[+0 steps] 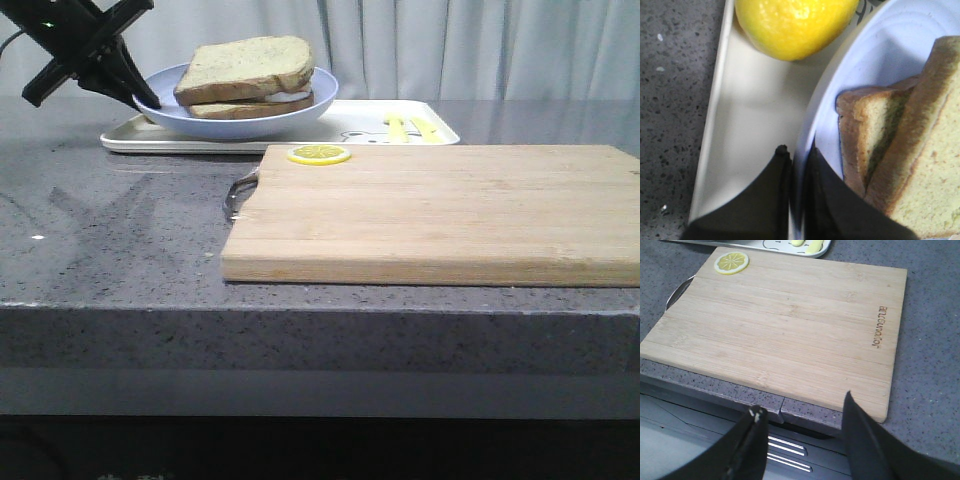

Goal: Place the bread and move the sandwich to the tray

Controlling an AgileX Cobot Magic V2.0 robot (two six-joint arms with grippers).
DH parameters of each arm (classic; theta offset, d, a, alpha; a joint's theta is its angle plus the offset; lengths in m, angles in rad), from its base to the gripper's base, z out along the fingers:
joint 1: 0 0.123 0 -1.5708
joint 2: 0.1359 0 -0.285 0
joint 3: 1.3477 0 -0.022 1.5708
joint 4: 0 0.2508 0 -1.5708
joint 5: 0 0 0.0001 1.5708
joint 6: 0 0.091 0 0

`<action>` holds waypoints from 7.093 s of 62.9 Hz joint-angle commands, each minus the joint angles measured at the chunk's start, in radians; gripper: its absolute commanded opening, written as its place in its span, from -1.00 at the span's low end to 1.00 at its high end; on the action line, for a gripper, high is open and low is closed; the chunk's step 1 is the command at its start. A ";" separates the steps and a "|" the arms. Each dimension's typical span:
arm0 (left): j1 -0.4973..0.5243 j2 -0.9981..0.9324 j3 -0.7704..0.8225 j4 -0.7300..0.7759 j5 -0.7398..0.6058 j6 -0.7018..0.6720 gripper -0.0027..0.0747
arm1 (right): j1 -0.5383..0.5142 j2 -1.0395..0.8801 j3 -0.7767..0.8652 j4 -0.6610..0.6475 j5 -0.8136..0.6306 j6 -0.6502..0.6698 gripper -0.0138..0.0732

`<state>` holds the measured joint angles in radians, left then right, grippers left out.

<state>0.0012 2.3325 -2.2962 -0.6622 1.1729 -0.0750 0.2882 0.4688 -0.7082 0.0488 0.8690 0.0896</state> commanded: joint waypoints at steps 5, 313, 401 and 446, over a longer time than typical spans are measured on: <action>-0.006 -0.075 -0.041 -0.096 -0.057 -0.018 -0.76 | -0.007 0.005 -0.025 -0.004 -0.064 -0.007 0.17; -0.207 -2.360 2.303 0.605 -1.215 0.056 -0.98 | -0.007 0.010 -0.025 -0.001 -0.060 -0.007 -0.84; -0.108 -2.360 2.303 0.525 -1.215 0.055 -0.98 | -0.069 -0.065 0.061 -0.016 -0.164 -0.008 -0.84; -0.108 -2.358 2.303 0.525 -1.215 0.055 -0.98 | -0.298 -0.497 0.732 0.043 -0.931 -0.008 -0.84</action>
<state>-0.1101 -0.0028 0.0042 -0.1286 0.0394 -0.0177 -0.0061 -0.0091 0.0266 0.0903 0.0393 0.0888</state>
